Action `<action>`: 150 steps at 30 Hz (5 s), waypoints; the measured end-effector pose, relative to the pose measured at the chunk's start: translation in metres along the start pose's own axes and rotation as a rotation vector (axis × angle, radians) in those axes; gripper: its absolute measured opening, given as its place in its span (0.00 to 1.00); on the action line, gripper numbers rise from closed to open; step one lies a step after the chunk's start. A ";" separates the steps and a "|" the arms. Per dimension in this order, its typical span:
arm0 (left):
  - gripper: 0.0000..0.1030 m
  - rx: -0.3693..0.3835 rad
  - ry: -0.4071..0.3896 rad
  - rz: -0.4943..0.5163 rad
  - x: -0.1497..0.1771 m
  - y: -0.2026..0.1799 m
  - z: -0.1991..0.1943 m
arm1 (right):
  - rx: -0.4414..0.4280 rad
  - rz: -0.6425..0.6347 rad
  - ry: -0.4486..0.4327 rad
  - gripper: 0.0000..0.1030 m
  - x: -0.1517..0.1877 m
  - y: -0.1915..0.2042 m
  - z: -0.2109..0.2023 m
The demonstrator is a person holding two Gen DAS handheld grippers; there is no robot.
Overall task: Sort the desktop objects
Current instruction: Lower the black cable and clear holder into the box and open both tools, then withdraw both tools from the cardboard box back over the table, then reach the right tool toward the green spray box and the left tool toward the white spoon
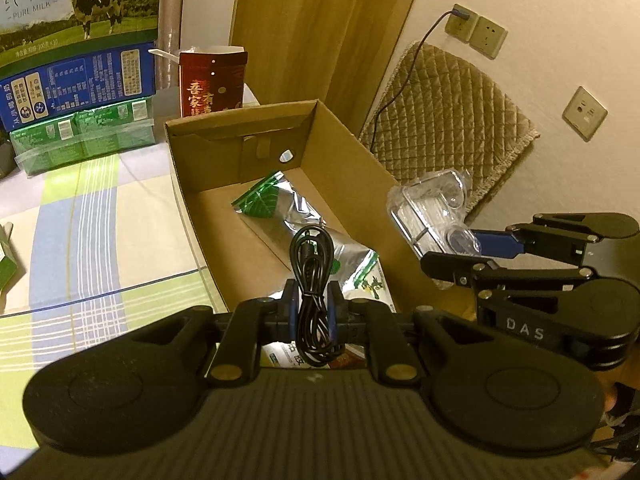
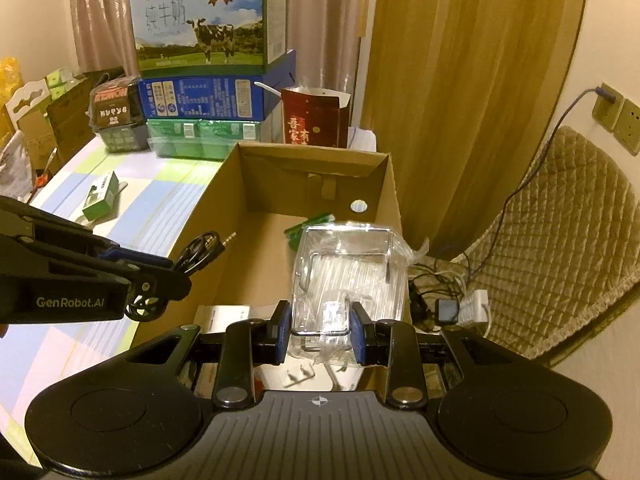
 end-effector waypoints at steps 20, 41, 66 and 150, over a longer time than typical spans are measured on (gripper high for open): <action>0.11 -0.018 0.006 -0.082 -0.011 0.020 0.033 | 0.012 -0.005 0.035 0.27 -0.004 -0.007 0.032; 0.19 -0.061 -0.028 -0.067 -0.014 0.032 0.017 | 0.001 -0.010 0.039 0.27 -0.007 0.001 0.034; 0.47 -0.124 -0.054 -0.066 0.006 0.061 -0.021 | 0.037 0.064 -0.042 0.67 -0.016 0.001 0.007; 0.99 -0.471 -0.060 -0.100 0.101 0.327 -0.138 | -0.265 -0.183 -0.008 0.98 -0.046 0.273 0.129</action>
Point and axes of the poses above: each gripper's, at about its wrist camera, not at the fingertips, and z roughly the way its jaws point, y to its left, x to its underside, the point moved 2 cm from there along z, roughly the way its jaws point, and after that the axes turned 10 degrees about -y, right-handed, at the moved point
